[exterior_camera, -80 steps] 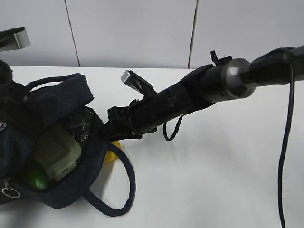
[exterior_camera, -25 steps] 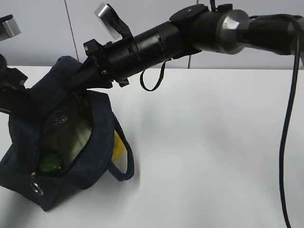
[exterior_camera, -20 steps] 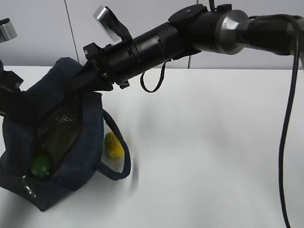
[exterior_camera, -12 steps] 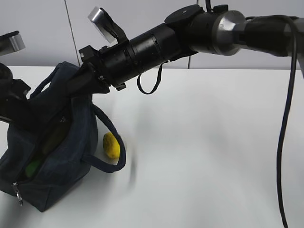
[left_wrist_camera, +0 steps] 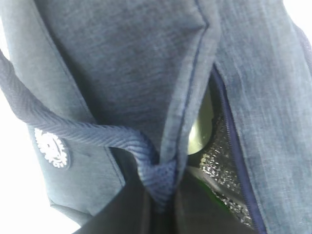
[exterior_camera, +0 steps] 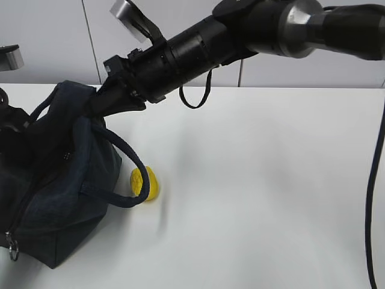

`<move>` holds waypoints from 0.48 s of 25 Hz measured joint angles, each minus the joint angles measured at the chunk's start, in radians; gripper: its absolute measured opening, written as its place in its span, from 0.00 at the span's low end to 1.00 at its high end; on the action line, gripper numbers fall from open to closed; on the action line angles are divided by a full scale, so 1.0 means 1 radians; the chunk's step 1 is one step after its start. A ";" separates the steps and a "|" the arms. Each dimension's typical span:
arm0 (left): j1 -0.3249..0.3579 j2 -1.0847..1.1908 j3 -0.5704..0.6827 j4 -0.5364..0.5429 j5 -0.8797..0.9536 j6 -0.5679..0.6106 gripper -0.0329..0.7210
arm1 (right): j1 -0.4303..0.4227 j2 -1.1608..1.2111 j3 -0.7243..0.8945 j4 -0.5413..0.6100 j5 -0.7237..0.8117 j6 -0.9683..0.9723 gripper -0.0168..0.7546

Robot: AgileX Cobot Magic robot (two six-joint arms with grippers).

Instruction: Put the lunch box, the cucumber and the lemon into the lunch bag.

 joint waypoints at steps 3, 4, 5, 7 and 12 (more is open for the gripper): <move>0.000 0.000 0.000 0.005 -0.008 -0.001 0.07 | -0.005 -0.034 0.000 -0.170 -0.015 0.000 0.02; 0.000 0.000 0.000 0.006 -0.011 -0.001 0.07 | -0.005 -0.045 0.000 -0.244 -0.019 0.006 0.02; 0.000 0.000 0.000 0.007 -0.018 -0.001 0.08 | -0.005 -0.058 0.000 -0.321 -0.024 0.016 0.02; 0.000 0.000 0.000 0.008 -0.029 -0.001 0.08 | -0.003 -0.080 0.000 -0.457 -0.026 0.042 0.02; 0.000 0.001 0.000 0.012 -0.049 -0.001 0.10 | 0.012 -0.093 0.000 -0.711 -0.006 0.138 0.02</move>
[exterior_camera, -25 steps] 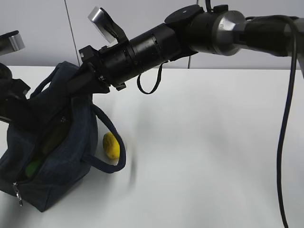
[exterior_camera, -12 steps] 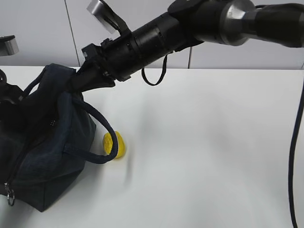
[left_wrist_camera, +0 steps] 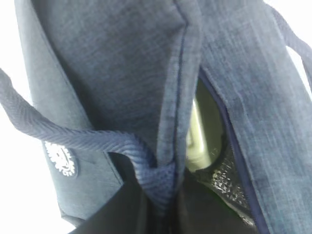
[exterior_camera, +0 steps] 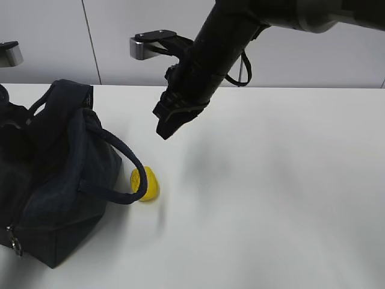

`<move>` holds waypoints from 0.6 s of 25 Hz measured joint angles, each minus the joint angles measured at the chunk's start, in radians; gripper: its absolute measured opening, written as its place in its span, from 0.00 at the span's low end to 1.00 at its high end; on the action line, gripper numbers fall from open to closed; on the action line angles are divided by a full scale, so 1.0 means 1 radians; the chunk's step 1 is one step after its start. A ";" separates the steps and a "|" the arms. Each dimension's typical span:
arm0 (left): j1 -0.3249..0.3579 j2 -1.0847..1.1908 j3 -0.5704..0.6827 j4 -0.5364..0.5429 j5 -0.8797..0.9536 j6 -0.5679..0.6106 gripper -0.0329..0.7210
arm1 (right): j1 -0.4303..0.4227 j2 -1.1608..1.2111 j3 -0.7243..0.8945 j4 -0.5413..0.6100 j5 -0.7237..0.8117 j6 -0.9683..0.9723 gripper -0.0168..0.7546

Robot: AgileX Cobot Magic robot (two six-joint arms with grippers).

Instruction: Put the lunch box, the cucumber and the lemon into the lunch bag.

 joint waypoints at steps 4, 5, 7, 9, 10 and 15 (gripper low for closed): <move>0.000 0.000 0.000 0.012 -0.004 0.000 0.11 | 0.002 0.000 0.000 -0.039 0.028 0.013 0.10; 0.000 0.000 0.000 0.015 -0.004 0.000 0.11 | 0.002 0.002 0.000 -0.039 0.030 0.024 0.15; 0.000 0.000 0.000 0.023 -0.006 0.000 0.12 | 0.002 0.015 -0.002 -0.041 0.032 0.045 0.27; 0.000 0.000 0.000 0.035 -0.006 0.000 0.12 | 0.002 0.038 -0.002 -0.041 0.032 0.066 0.39; 0.000 0.000 0.000 0.040 -0.006 0.000 0.12 | 0.002 0.053 -0.002 -0.041 0.032 0.078 0.42; 0.000 0.000 0.000 0.049 -0.006 -0.002 0.13 | 0.002 0.122 -0.002 -0.031 0.010 0.111 0.46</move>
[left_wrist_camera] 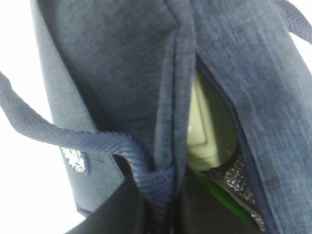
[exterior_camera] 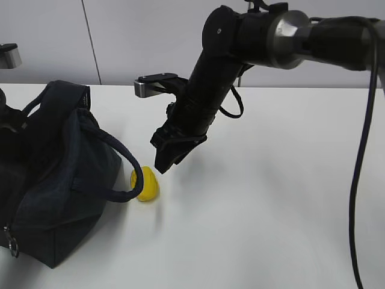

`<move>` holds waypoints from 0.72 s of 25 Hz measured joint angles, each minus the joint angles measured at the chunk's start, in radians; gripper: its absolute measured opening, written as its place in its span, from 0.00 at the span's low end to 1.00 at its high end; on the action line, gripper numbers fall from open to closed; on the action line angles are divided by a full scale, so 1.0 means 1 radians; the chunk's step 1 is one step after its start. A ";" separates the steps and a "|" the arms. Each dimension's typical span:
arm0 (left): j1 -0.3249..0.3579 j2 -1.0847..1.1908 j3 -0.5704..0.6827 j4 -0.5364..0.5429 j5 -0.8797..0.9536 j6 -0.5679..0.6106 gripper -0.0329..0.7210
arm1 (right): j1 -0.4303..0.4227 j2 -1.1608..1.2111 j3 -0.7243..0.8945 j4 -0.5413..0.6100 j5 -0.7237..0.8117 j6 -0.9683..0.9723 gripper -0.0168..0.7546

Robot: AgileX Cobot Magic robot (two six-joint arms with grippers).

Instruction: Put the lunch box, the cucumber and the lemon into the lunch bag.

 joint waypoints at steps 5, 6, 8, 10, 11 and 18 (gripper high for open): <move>0.000 0.000 0.000 0.002 0.000 0.000 0.14 | 0.000 0.041 0.000 0.071 -0.017 0.023 0.47; 0.000 0.000 0.000 0.002 0.000 0.000 0.14 | 0.000 0.047 0.000 0.084 -0.028 0.032 0.47; 0.000 0.000 0.000 0.002 0.000 0.000 0.14 | 0.003 0.049 0.000 0.089 -0.066 0.047 0.47; 0.000 0.000 0.000 0.002 0.000 0.000 0.14 | 0.009 0.049 0.000 0.101 -0.099 0.061 0.49; 0.000 0.000 0.000 0.002 0.000 0.000 0.14 | 0.010 0.051 0.000 0.105 -0.110 0.066 0.49; 0.000 0.000 0.000 0.002 -0.003 0.000 0.15 | 0.018 0.100 -0.002 0.139 -0.139 0.073 0.48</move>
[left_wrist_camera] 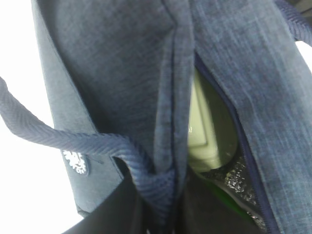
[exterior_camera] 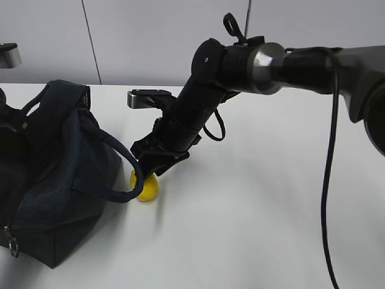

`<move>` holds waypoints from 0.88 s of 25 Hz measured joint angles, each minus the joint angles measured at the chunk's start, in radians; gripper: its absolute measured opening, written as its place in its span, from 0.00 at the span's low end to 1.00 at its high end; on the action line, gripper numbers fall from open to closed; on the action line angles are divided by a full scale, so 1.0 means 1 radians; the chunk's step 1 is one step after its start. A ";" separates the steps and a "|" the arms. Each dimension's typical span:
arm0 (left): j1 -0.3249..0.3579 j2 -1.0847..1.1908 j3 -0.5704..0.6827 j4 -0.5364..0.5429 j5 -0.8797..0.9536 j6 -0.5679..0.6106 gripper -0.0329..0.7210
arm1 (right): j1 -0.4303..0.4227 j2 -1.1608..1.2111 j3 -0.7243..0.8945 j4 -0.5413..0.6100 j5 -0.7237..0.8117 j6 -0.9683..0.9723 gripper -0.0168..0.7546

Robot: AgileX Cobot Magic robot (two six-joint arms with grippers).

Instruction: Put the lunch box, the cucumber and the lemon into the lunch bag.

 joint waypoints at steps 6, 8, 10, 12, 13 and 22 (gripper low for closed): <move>0.000 0.002 0.000 0.000 -0.001 0.000 0.15 | 0.012 0.021 0.000 0.030 -0.029 0.004 0.48; 0.000 0.002 0.000 0.000 -0.001 0.000 0.15 | 0.015 0.025 0.000 0.034 -0.038 0.004 0.48; 0.000 0.002 0.000 0.000 -0.001 0.000 0.15 | 0.020 0.031 0.000 0.035 -0.050 0.007 0.48; 0.000 0.002 0.000 0.000 -0.001 0.000 0.15 | 0.025 0.033 0.000 0.035 -0.063 0.007 0.48; 0.000 0.002 0.000 0.000 -0.001 0.000 0.16 | 0.027 0.033 0.000 0.035 -0.067 0.010 0.48; 0.000 0.002 0.000 0.000 -0.001 0.000 0.16 | 0.047 0.049 0.000 0.040 -0.070 0.003 0.48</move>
